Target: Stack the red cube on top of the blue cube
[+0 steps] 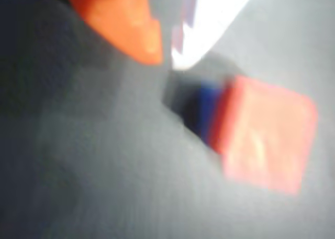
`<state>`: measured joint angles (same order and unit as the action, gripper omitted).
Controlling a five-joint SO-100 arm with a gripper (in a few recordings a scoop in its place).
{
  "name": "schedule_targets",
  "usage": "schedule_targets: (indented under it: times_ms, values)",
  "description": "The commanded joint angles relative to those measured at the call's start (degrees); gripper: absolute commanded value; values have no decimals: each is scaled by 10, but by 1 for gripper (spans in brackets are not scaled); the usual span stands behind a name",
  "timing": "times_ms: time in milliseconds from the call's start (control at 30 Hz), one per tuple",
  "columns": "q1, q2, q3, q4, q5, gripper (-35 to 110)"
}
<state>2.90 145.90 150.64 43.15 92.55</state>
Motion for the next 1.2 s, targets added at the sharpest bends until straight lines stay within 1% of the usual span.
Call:
schedule_targets:
  times_ms: [0, 100, 133, 167, 300, 467, 767, 1167]
  values:
    - [4, 83, 81, -30, -4, 0]
    - [5, 191, 161, -28, -5, 0]
    - [6, 251, 186, 3, -3, 0]
    - [11, 277, 185, 30, -20, 0]
    - [20, 372, 185, 134, -31, 0]
    - [24, 372, 185, 171, -32, 0]
    - [46, 372, 185, 334, -30, 0]
    - [47, 372, 186, 339, -31, 0]
